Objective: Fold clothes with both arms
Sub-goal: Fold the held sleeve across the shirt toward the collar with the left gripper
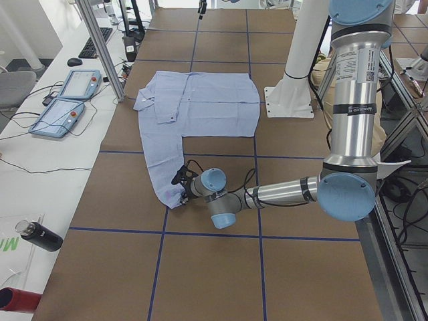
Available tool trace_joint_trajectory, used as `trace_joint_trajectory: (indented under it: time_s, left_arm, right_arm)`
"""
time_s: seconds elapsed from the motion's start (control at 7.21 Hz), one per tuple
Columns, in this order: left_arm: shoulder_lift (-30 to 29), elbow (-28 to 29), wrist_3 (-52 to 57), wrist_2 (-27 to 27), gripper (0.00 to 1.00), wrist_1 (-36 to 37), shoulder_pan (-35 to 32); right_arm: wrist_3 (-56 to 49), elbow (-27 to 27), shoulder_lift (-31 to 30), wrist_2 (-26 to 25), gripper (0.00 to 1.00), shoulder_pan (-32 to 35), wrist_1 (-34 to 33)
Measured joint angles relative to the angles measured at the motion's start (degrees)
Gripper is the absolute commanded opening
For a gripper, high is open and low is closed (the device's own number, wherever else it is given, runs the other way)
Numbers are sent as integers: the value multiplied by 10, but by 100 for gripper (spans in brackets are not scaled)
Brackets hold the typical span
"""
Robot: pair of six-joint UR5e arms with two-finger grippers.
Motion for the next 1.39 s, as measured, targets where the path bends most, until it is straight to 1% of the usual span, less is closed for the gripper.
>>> trace_joint_trajectory:
  time_s: [0.14, 0.28, 0.42, 0.69, 0.83, 0.97, 1.11, 1.25, 1.39]
  left_arm:
    - [-25, -17, 1, -28, 0, 45, -23]
    - [-64, -41, 1, -39, 0, 110, -34]
    - [-114, -71, 1, -44, 0, 199, -38]
    - [-233, -141, -2, -43, 0, 423, -37]
    - [-293, -164, -8, -40, 0, 521, -27]
    - [-344, -172, -33, -31, 0, 581, -2]
    - [-390, -169, -82, -11, 0, 612, 31]
    - [-436, -153, -128, 11, 0, 631, 61]
    - [-490, -112, -171, 39, 0, 644, 87]
  right_arm:
    - [2, 1, 1, 0, 100, 0, 0]
    - [3, 1, 1, 0, 100, 0, 0]
    - [3, 1, 2, 0, 100, 0, 0]
    - [4, 0, 2, 0, 100, 0, 0]
    - [4, -1, 3, -1, 100, 0, 0]
    - [7, -1, 4, -1, 100, 0, 0]
    - [15, -1, 6, 0, 100, -1, 0]
    - [22, -1, 8, 0, 100, -1, 0]
    - [25, -1, 9, 0, 100, -1, 0]
